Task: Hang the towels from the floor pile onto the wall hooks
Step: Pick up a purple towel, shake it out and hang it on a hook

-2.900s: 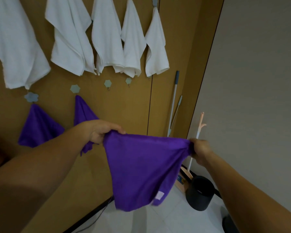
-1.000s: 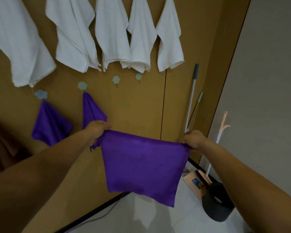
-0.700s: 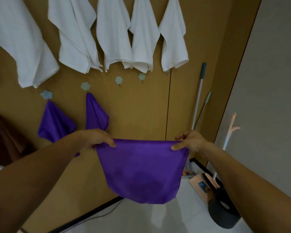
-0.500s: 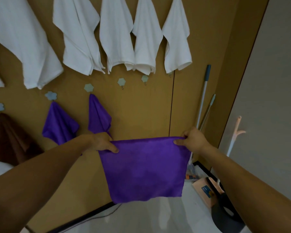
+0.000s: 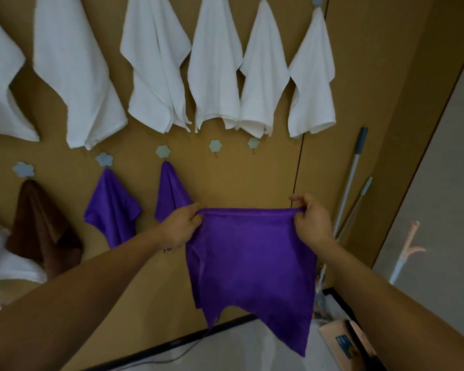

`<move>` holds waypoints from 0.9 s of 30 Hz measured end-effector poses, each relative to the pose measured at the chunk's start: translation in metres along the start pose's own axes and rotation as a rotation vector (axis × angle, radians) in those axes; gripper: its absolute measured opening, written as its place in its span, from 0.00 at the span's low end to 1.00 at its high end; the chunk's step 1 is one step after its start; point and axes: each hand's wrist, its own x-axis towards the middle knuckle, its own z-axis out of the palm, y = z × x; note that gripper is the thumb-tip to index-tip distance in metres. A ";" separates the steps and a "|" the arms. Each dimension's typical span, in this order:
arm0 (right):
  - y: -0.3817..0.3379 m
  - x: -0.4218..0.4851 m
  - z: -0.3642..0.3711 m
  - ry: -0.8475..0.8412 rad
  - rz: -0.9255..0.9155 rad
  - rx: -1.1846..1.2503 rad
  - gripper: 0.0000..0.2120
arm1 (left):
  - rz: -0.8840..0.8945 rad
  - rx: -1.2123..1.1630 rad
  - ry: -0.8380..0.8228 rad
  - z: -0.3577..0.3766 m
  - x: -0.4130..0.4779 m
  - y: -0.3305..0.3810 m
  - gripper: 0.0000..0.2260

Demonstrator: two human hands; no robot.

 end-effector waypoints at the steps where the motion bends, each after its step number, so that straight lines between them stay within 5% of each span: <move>1: -0.002 0.006 0.006 -0.026 -0.004 0.017 0.20 | -0.006 -0.065 0.027 0.001 0.005 -0.004 0.18; 5: 0.003 0.031 0.033 -0.245 -0.015 0.041 0.11 | 0.022 -0.245 0.020 0.001 0.032 -0.024 0.22; 9: 0.009 0.061 0.062 -0.410 0.014 0.016 0.15 | 0.067 -0.338 0.106 -0.002 0.070 -0.042 0.27; 15: -0.003 0.105 0.113 -0.289 0.015 0.220 0.07 | 0.007 -0.570 0.270 0.003 0.123 -0.053 0.23; 19: -0.011 0.135 0.143 -0.298 0.069 0.357 0.07 | 0.075 -0.478 0.126 -0.007 0.146 -0.062 0.06; 23: -0.015 0.173 0.168 -0.251 0.013 0.400 0.07 | 0.077 -0.390 0.168 -0.019 0.175 -0.071 0.09; 27: -0.013 0.218 0.194 -0.234 0.008 0.422 0.14 | -0.039 -0.577 0.367 -0.027 0.212 -0.079 0.09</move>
